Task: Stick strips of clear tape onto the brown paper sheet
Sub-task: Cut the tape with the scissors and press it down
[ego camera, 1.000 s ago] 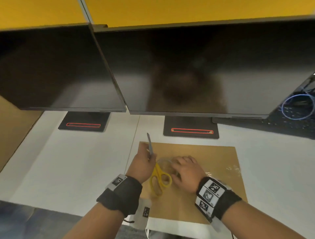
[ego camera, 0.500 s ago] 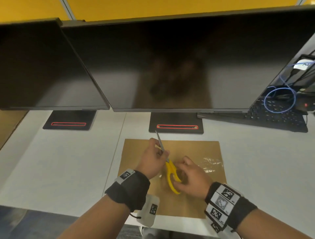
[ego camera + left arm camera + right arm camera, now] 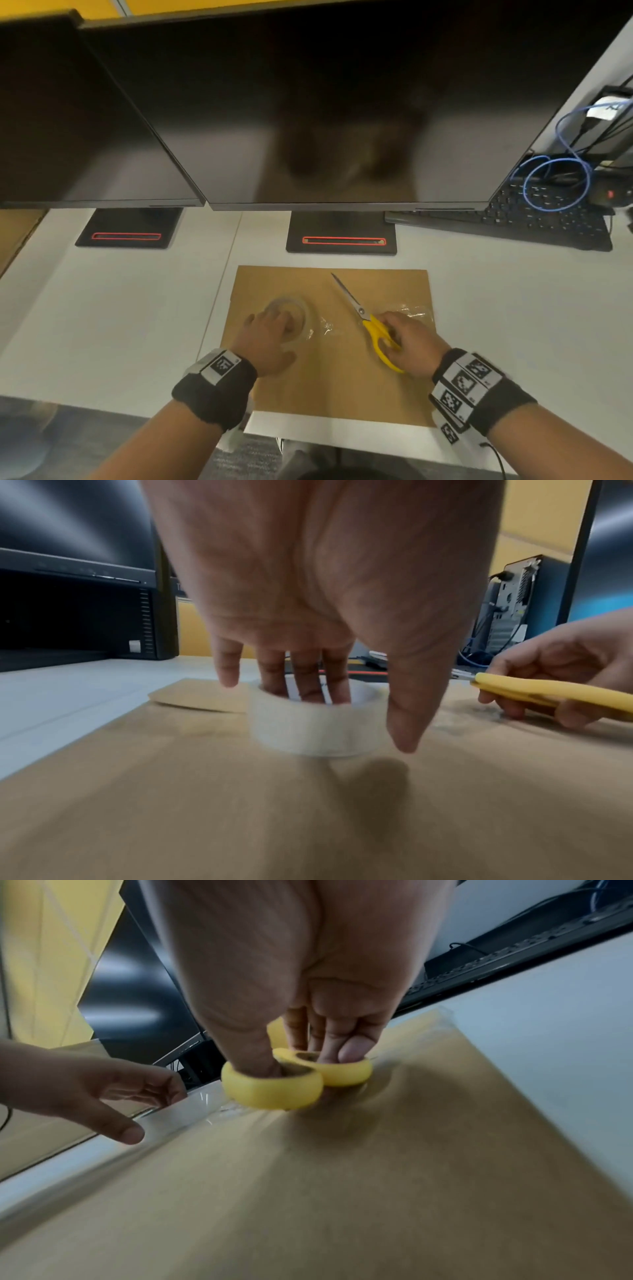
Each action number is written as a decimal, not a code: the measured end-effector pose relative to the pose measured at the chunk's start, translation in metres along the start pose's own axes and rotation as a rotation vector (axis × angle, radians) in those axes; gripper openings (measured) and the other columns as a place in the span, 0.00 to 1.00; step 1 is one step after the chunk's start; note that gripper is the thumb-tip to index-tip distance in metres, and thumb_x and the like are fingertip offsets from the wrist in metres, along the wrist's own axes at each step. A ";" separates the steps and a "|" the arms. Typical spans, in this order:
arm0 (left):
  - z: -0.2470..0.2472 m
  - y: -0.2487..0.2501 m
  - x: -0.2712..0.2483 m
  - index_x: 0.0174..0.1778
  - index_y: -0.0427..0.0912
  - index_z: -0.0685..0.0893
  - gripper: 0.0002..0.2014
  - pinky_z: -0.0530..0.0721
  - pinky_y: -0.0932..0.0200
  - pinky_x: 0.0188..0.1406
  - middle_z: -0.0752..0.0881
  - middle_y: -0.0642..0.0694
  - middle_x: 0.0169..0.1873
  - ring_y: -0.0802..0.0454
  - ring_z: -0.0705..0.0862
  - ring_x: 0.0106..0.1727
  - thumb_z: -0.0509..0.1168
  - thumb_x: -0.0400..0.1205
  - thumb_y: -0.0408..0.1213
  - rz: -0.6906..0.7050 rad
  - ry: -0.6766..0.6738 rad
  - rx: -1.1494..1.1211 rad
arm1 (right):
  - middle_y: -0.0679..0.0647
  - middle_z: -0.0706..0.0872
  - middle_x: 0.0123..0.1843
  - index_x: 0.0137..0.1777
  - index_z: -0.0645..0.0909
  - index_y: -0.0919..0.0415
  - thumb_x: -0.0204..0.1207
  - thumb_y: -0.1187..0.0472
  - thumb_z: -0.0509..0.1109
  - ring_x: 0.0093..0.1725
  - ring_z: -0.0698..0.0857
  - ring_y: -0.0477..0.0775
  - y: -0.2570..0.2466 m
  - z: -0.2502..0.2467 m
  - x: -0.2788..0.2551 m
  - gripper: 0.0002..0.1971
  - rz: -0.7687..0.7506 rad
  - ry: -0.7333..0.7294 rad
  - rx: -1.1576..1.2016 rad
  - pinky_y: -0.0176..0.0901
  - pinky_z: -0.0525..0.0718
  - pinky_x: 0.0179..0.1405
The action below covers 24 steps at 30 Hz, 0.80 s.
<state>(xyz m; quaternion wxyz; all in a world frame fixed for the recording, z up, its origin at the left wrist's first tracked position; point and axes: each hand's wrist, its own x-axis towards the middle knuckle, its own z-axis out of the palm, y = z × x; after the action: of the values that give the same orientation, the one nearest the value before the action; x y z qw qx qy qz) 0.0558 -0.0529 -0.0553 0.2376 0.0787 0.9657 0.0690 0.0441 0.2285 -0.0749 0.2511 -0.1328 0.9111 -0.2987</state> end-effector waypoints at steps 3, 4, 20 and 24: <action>0.004 0.002 0.000 0.53 0.51 0.70 0.17 0.74 0.50 0.64 0.83 0.52 0.49 0.49 0.81 0.50 0.67 0.74 0.47 -0.011 0.061 -0.059 | 0.53 0.82 0.58 0.66 0.74 0.52 0.75 0.52 0.66 0.53 0.82 0.56 0.003 0.002 0.005 0.20 -0.015 -0.007 -0.096 0.45 0.80 0.53; 0.003 0.004 0.000 0.52 0.51 0.68 0.16 0.73 0.51 0.64 0.83 0.51 0.47 0.49 0.81 0.49 0.67 0.74 0.45 -0.009 0.069 -0.078 | 0.53 0.82 0.58 0.66 0.74 0.52 0.75 0.50 0.66 0.54 0.82 0.57 0.003 0.002 0.006 0.20 -0.020 -0.013 -0.126 0.45 0.79 0.54; -0.028 0.029 -0.004 0.63 0.53 0.77 0.24 0.65 0.57 0.53 0.88 0.53 0.55 0.52 0.86 0.47 0.55 0.73 0.57 0.130 0.133 0.100 | 0.51 0.79 0.62 0.72 0.69 0.46 0.75 0.45 0.64 0.61 0.79 0.56 0.008 0.008 0.002 0.25 -0.047 -0.015 -0.341 0.48 0.69 0.65; -0.034 0.030 0.008 0.70 0.60 0.73 0.25 0.73 0.56 0.60 0.82 0.56 0.64 0.53 0.82 0.59 0.64 0.76 0.57 0.106 0.011 0.126 | 0.51 0.79 0.63 0.73 0.69 0.46 0.76 0.46 0.63 0.60 0.80 0.57 0.007 0.006 0.001 0.25 -0.063 -0.029 -0.367 0.48 0.70 0.65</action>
<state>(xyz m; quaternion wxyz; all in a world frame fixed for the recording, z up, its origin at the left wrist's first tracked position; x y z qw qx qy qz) 0.0367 -0.0253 -0.0235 0.2227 0.1440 0.9640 0.0208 0.0462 0.2308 -0.0840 0.2262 -0.2091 0.9420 -0.1334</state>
